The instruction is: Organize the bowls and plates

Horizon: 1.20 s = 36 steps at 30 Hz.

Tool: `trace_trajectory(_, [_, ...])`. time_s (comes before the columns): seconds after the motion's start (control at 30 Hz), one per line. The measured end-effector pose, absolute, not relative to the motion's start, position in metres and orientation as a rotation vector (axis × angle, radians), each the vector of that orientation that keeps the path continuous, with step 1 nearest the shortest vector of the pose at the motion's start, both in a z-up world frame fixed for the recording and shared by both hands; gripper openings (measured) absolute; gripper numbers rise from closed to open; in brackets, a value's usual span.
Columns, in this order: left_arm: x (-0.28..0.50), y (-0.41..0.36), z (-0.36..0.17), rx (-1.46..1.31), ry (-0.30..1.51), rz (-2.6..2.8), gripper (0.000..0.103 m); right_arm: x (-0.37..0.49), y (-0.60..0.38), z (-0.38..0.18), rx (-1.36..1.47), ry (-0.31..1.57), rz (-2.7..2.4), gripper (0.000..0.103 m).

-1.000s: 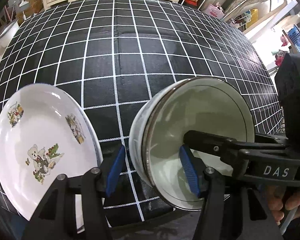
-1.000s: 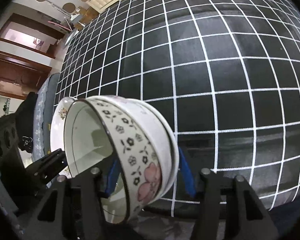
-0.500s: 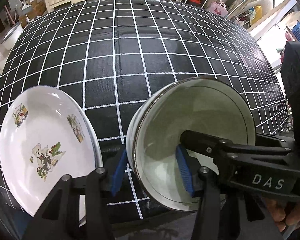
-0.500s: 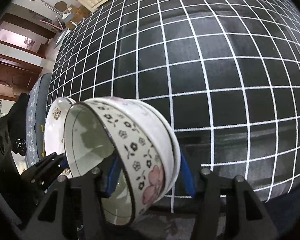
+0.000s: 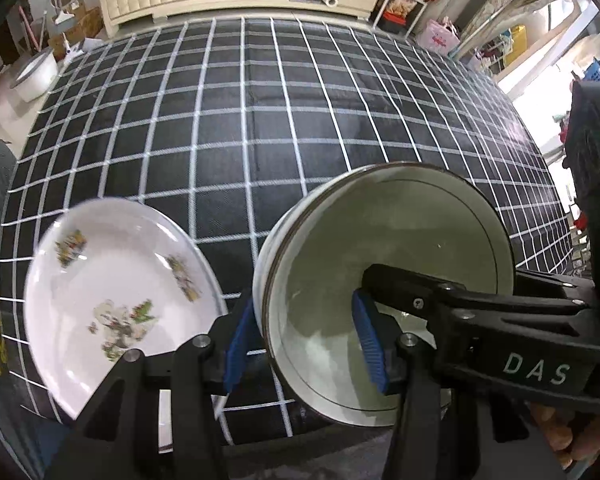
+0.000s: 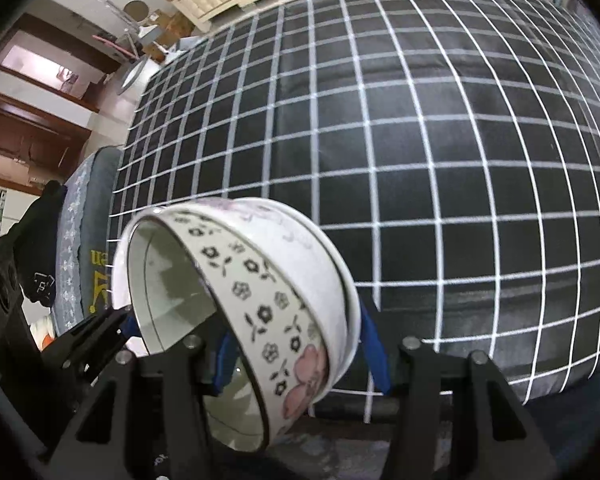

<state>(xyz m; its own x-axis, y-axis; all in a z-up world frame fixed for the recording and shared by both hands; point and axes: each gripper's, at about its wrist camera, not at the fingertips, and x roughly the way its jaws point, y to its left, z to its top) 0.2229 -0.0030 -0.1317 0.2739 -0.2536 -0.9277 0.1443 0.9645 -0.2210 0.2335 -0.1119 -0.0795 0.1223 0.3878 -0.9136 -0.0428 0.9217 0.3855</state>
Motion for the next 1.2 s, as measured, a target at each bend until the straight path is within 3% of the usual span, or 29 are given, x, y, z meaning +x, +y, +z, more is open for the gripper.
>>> trace_trajectory(0.43, [0.219, 0.084, -0.093, -0.158, 1.201, -0.120, 0.046, 0.250, -0.013, -0.060, 0.202, 1.411, 0.478, 0.058])
trace_trajectory(0.8, [0.198, 0.150, -0.124, -0.233, 1.265, -0.012, 0.046, 0.248, 0.049, -0.099, 0.145, 1.525, 0.547, 0.058])
trace_trajectory(1.2, [0.191, 0.159, -0.136, -0.266, 1.265, -0.028, 0.045, 0.247, 0.053, -0.103, 0.130, 1.511, 0.562, 0.057])
